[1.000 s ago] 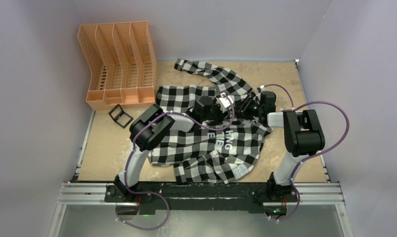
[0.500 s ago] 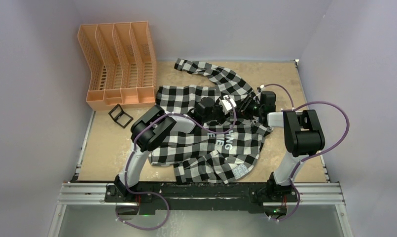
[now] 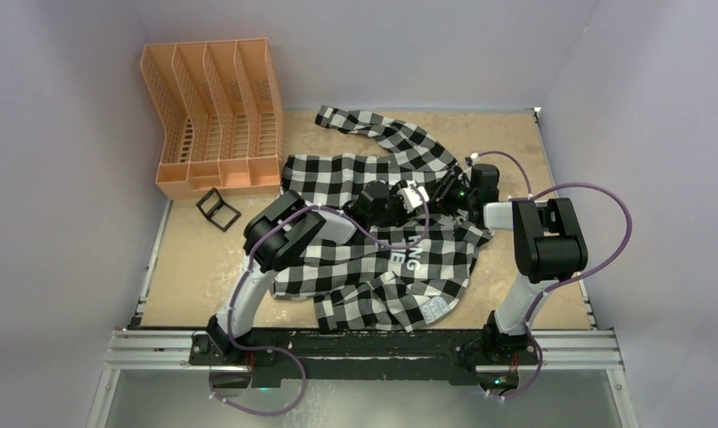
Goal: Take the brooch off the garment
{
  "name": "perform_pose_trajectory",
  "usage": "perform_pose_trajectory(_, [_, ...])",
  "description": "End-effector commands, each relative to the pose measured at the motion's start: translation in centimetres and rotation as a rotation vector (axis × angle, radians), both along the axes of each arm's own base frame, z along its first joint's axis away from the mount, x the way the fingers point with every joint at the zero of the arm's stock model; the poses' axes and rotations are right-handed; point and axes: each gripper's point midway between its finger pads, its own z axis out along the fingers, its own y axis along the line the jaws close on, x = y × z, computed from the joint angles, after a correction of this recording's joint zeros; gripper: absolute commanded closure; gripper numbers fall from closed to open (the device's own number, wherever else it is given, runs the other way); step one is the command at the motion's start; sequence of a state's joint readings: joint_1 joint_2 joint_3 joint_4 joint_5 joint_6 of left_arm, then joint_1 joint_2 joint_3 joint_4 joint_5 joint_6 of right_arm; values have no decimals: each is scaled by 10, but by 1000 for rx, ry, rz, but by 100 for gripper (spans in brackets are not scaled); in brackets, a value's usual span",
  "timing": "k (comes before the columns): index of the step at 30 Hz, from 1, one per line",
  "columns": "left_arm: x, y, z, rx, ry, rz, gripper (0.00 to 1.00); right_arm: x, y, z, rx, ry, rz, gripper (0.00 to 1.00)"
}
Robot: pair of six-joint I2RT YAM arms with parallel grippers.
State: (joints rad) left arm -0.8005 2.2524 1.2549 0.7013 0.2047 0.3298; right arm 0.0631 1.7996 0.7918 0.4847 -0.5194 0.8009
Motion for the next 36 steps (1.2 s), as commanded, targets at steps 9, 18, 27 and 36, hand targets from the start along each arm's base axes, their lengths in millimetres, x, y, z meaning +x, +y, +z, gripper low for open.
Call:
perform_pose_trajectory(9, [15, -19, 27, -77, -110, 7, 55, 14, 5, 23, 28, -72, 17, 60])
perform_pose_trajectory(18, [17, -20, 21, -72, -111, 26, 74, 14, 6, 25, 31, -75, 19, 60])
perform_pose_trajectory(27, [16, -18, 19, -70, -110, 35, 88, 16, 3, 25, 21, -47, -7, 60])
perform_pose_trajectory(36, [15, -20, 22, -97, -95, 40, 100, 19, -2, 8, 4, 9, -42, 58])
